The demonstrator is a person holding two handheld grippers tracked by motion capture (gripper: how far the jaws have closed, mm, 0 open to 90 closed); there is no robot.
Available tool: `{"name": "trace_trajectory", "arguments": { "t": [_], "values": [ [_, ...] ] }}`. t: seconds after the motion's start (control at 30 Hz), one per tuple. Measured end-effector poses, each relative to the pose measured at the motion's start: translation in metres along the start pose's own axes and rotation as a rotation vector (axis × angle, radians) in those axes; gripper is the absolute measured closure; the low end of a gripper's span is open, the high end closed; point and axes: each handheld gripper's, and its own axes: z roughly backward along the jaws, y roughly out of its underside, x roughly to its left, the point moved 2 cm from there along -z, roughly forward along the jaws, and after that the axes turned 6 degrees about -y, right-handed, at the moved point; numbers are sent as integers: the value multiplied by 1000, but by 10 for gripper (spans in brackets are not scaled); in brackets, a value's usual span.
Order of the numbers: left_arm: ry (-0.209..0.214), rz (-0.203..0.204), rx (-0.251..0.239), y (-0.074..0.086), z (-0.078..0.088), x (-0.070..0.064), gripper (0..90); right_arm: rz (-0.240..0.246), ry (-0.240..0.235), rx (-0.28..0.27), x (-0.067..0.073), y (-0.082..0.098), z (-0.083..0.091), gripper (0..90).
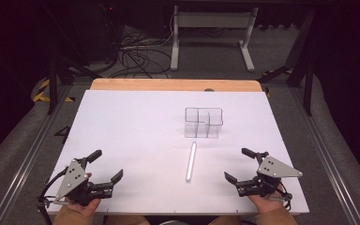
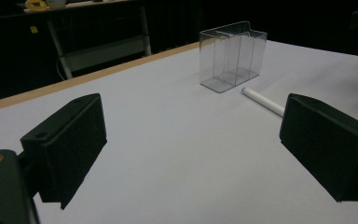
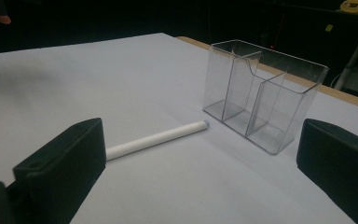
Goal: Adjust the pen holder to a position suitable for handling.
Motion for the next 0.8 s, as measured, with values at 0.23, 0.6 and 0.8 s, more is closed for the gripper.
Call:
{"name": "trace_trajectory", "arguments": {
  "t": [0.23, 0.6, 0.8],
  "values": [
    [-2, 4, -1, -1, 0, -1, 83, 15, 7, -10, 1, -1, 0, 18],
    [-22, -13, 2, 0, 1, -1, 90, 1, 37, 5, 0, -3, 0, 9],
    [-20, -15, 2, 0, 1, -1, 90, 2, 38, 0, 0, -5, 1, 7]
  ]
}}
